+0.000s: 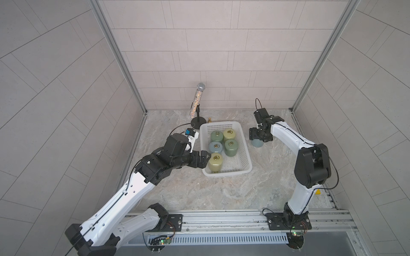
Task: Take the tea canister out of the basket
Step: Place the tea canister at the center of the board.
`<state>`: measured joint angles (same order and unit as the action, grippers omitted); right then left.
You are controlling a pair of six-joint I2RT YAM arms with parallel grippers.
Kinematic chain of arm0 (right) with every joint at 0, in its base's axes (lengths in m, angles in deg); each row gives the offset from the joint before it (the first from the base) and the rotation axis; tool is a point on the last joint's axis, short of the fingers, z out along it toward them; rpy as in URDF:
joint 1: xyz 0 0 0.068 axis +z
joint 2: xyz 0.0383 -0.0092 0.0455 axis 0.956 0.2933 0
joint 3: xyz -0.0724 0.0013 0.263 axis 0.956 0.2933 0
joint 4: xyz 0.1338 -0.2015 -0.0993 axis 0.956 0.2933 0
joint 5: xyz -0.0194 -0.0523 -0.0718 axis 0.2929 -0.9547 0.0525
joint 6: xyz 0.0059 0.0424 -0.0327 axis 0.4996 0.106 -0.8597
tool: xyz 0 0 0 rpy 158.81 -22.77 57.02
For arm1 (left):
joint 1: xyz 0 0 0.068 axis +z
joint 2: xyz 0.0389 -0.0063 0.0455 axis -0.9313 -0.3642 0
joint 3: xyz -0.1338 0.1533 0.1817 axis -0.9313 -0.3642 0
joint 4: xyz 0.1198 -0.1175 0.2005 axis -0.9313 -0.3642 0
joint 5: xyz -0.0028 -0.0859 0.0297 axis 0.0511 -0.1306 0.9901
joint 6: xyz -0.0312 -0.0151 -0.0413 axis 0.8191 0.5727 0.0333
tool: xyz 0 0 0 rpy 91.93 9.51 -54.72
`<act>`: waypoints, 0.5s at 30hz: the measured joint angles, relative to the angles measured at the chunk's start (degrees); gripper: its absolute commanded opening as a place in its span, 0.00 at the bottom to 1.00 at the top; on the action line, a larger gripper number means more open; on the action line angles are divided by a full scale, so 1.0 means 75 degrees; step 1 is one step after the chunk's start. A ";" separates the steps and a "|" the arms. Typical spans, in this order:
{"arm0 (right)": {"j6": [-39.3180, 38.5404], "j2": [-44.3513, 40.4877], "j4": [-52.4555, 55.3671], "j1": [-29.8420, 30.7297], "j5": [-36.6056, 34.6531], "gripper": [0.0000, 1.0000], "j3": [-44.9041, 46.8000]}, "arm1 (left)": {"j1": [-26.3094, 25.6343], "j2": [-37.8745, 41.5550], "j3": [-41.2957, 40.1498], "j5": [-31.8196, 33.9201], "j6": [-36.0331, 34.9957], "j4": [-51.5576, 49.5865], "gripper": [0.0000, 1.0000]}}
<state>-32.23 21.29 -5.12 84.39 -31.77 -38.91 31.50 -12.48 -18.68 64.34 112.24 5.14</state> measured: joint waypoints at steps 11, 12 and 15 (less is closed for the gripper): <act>0.0099 0.1373 -0.0653 -0.0405 0.0160 0.81 -0.0743 | 0.0000 -0.0198 0.0111 0.0402 0.0000 0.0017 1.00; 0.0108 0.1475 -0.0676 -0.0437 0.0160 0.81 -0.0842 | 0.0000 -0.0213 0.0128 0.0405 0.0003 0.0047 1.00; 0.0105 0.1684 -0.0807 -0.0475 0.0160 0.82 -0.0973 | 0.0000 -0.0227 0.0128 0.0425 0.0003 0.0061 1.00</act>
<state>-31.45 33.92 -11.17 80.82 -30.57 -46.21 31.50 -14.18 -17.72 67.53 112.26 5.59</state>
